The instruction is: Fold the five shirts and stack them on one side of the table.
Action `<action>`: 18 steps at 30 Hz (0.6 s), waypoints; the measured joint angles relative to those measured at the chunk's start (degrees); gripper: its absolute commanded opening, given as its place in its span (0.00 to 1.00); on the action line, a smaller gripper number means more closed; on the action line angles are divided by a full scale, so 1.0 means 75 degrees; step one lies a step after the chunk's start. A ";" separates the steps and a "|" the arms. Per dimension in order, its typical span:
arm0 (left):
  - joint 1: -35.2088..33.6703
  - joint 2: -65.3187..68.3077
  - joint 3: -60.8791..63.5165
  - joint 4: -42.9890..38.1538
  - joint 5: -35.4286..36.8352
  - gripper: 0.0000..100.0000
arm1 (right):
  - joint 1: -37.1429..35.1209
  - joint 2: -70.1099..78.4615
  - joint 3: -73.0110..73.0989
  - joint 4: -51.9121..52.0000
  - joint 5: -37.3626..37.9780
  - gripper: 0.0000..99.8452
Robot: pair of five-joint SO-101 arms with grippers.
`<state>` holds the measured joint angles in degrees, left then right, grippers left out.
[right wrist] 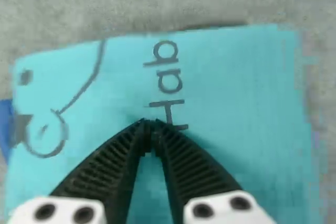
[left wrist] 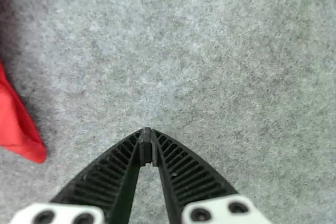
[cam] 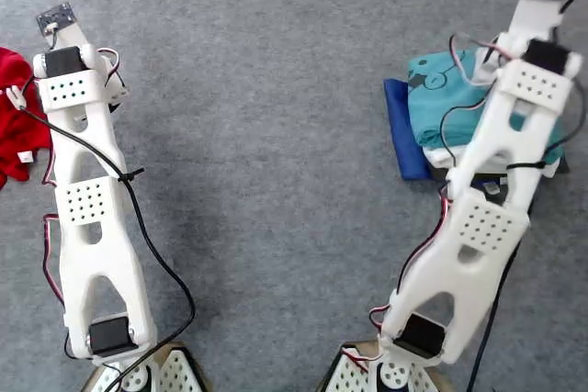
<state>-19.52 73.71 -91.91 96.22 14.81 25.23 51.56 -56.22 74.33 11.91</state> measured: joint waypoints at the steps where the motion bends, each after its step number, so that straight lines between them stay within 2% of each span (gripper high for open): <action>1: 0.0000 0.0000 0.0000 0.0000 0.0000 0.03 | 0.0035 0.0328 0.0000 -0.0188 -0.0012 0.02; 4: 0.0000 0.0000 0.0000 0.0000 0.0000 0.03 | 0.0199 0.0926 -0.0070 -0.0703 -0.0023 0.02; 8: 0.0000 0.0000 0.0000 0.0000 0.0000 0.03 | 0.0234 0.0973 -0.0645 -0.0516 -0.0023 0.02; 13: 0.0070 0.0000 -0.0047 0.0000 0.0000 0.03 | 0.0246 0.0985 -0.2286 0.1078 0.0000 0.02; 18: 0.0070 0.0000 -0.0082 0.0363 -0.0199 0.03 | -0.0316 0.0656 -0.4501 0.2977 0.0000 0.02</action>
<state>-18.99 73.71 -92.53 98.95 13.32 22.86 56.48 -89.98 96.66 11.91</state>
